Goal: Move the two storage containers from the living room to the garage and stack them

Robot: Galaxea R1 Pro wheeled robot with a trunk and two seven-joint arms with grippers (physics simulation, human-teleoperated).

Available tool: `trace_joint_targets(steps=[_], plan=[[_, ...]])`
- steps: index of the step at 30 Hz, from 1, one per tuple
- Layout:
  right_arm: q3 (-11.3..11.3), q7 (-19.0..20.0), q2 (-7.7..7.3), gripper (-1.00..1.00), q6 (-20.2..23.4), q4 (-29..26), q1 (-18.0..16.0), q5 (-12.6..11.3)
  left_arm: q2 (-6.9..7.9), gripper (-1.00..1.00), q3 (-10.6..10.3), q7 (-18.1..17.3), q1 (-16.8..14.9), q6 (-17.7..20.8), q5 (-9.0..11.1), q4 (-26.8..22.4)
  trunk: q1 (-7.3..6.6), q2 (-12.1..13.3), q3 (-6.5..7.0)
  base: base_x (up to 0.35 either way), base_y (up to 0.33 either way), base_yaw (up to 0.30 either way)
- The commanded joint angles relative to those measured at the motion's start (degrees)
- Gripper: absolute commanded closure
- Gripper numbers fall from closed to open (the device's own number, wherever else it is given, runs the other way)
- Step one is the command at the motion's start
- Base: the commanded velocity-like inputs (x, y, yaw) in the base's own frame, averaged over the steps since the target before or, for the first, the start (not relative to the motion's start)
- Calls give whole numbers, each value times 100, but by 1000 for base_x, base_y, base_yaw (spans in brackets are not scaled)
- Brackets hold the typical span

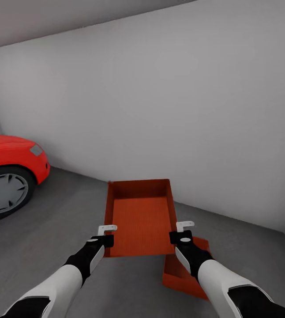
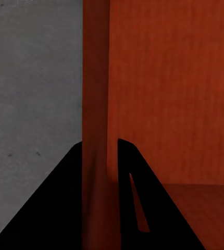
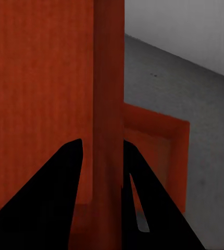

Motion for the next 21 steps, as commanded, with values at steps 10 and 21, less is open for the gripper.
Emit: trace_joint_targets(steps=[10,21], plan=[[46,-14,-51,100,32,24,-9,-91,180,100,-126,28,-1,-66,11,-29,4,-14,-14,0,0,-275],[46,-14,-53,100,34,24,-9,-91,180,100,-120,37,-1,-66,11,-29,4,-14,-14,0,0,-275]])
